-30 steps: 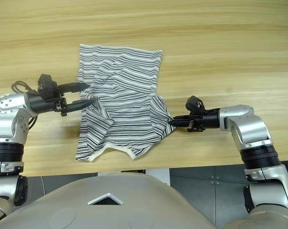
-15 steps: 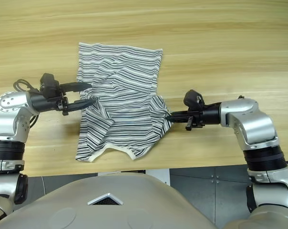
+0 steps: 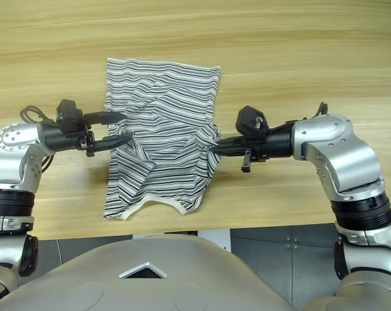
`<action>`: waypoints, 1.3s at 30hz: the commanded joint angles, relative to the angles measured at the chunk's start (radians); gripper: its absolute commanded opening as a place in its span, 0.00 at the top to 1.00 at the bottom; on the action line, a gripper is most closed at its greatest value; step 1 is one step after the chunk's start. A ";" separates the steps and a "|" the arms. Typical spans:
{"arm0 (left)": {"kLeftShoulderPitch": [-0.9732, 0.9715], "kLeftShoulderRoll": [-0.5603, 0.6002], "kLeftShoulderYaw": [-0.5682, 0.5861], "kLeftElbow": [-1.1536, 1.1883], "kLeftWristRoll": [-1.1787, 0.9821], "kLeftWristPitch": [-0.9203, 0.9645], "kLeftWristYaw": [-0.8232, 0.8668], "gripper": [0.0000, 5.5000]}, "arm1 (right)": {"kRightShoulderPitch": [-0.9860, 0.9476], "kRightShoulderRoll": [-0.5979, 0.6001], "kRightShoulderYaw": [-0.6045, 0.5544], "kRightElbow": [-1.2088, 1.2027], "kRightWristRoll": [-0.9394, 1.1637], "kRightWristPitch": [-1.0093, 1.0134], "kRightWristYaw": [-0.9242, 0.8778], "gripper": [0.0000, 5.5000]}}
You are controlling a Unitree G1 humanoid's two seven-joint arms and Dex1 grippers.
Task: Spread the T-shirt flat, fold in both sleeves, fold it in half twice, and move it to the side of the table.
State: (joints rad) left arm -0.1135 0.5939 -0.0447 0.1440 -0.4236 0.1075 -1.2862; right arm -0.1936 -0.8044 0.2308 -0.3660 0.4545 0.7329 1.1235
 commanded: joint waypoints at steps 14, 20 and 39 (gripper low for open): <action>-0.005 -0.006 -0.013 0.000 0.015 -0.020 -0.007 0.49 | -0.218 0.231 0.356 0.193 -0.211 -0.075 -0.033 0.97; -0.002 -0.008 -0.015 0.000 0.016 -0.019 -0.005 0.49 | -0.213 0.287 0.381 0.338 -0.253 -0.132 -0.016 0.93; 0.002 -0.010 -0.012 -0.007 0.005 -0.010 -0.010 0.49 | -0.191 0.284 0.301 0.240 -0.173 -0.098 0.043 0.40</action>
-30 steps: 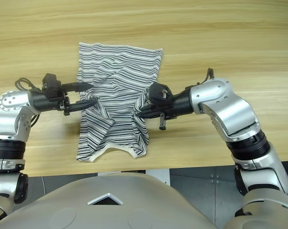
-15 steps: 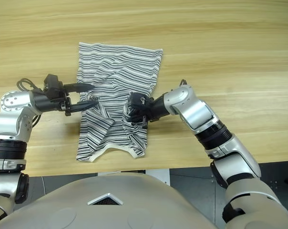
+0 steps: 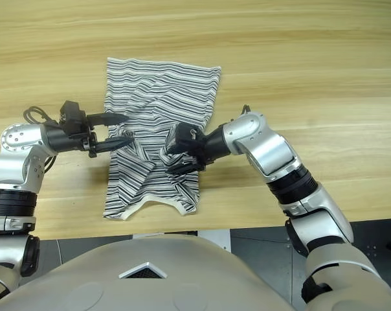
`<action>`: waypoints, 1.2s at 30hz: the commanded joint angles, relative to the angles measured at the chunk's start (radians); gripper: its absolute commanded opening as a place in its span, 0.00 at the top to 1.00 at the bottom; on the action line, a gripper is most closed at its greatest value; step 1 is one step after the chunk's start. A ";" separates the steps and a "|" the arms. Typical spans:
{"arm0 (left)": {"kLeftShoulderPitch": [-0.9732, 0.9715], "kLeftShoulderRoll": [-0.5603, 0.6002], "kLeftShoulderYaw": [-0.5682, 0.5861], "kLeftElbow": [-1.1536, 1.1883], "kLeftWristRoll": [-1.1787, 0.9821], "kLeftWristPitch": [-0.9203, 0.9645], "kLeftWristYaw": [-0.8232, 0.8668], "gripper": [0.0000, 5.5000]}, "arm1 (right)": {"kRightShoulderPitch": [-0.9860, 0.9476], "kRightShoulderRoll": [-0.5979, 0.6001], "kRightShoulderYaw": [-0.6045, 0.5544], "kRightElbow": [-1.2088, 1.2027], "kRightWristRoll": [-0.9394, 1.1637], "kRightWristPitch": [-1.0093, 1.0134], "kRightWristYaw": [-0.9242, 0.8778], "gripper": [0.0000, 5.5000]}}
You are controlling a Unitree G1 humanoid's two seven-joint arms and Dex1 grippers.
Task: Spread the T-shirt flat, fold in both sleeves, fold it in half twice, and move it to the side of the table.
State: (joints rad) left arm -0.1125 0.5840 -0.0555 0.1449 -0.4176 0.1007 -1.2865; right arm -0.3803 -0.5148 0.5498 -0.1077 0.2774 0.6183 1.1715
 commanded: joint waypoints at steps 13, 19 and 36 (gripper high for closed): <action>0.439 0.221 0.214 -0.373 0.278 -0.440 0.087 0.37 | 0.435 -0.304 -0.422 -0.231 0.099 -0.457 0.190 0.20; 0.577 0.340 0.351 -0.359 0.499 -0.764 0.151 0.37 | 0.591 -0.327 -0.377 -0.118 -0.150 -0.907 0.148 0.20; 0.561 0.349 0.141 -0.043 0.948 -1.158 0.569 0.37 | 0.470 -0.232 -0.193 0.153 -0.433 -1.429 -0.158 0.20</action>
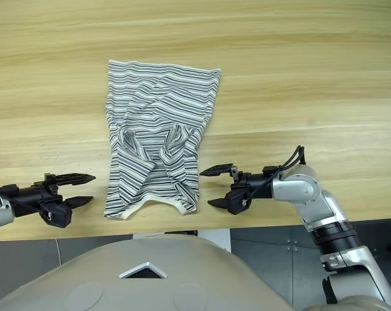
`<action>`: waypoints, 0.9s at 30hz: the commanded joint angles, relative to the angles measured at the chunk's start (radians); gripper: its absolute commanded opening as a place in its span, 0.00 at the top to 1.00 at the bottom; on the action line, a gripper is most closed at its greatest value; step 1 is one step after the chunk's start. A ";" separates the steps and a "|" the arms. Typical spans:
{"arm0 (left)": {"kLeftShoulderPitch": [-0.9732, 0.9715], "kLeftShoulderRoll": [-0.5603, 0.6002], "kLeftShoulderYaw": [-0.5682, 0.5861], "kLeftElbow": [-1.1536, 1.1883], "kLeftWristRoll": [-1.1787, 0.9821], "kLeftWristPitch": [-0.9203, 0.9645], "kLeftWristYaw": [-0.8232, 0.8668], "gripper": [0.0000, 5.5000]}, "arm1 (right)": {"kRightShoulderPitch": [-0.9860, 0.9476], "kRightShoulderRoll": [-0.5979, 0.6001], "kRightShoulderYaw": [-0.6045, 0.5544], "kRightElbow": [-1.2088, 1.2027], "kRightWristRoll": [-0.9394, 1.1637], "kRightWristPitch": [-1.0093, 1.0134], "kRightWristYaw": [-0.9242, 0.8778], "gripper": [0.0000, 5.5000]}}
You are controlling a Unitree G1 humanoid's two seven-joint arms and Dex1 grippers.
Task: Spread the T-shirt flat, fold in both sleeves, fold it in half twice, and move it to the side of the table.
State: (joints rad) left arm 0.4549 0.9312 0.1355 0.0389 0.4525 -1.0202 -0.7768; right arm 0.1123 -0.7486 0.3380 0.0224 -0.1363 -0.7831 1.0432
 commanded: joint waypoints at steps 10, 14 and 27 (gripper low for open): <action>0.015 0.012 -0.171 0.042 0.056 -0.091 0.198 0.37 | -0.085 0.039 0.084 0.074 -0.146 -0.139 -0.163 0.20; 0.001 0.026 -0.199 0.031 0.039 -0.076 0.206 0.37 | -0.112 0.048 0.096 0.091 -0.187 -0.156 -0.209 0.20; -0.077 -0.010 -0.306 0.053 0.053 -0.017 0.240 0.37 | -0.168 0.052 0.174 0.158 -0.242 -0.159 -0.261 0.20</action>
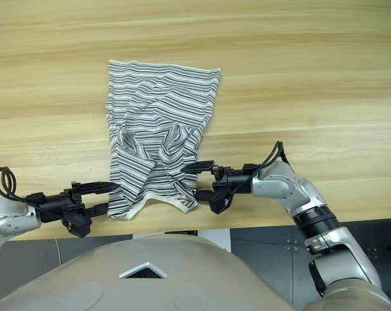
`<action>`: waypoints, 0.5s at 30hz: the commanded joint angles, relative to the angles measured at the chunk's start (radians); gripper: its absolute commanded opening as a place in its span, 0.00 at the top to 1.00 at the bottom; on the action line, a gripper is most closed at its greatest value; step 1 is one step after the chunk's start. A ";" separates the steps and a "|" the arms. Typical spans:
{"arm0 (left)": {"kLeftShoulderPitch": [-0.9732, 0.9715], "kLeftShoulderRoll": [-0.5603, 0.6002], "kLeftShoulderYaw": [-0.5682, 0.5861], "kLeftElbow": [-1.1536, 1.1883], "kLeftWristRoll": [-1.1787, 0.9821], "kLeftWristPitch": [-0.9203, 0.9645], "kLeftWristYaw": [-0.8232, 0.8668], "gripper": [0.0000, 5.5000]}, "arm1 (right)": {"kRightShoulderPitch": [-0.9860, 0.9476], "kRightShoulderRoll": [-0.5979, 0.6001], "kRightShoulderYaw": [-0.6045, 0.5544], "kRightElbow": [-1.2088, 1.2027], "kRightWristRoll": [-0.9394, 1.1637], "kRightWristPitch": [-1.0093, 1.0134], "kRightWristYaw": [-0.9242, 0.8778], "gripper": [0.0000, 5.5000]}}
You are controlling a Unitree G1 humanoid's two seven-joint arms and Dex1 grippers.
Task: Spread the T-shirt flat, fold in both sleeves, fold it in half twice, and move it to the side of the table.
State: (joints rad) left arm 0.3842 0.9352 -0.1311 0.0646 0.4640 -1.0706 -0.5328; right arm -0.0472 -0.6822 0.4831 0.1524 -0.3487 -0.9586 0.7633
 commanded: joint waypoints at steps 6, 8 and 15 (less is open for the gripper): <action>-0.032 -0.024 -0.109 0.082 0.065 0.033 0.011 0.47 | -0.019 -0.030 0.069 0.024 -0.018 0.039 0.047 0.39; -0.037 -0.021 -0.124 0.095 0.070 0.033 0.018 0.54 | -0.019 -0.037 0.074 0.019 -0.014 0.047 0.052 0.46; -0.047 -0.004 -0.157 0.115 0.071 0.036 0.024 0.75 | -0.016 -0.050 0.082 0.003 -0.004 0.069 0.055 0.70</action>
State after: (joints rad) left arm 0.3289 0.9106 -0.2604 0.1438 0.4715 -1.0694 -0.4797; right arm -0.0644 -0.7117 0.5566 0.1538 -0.3346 -0.9131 0.7996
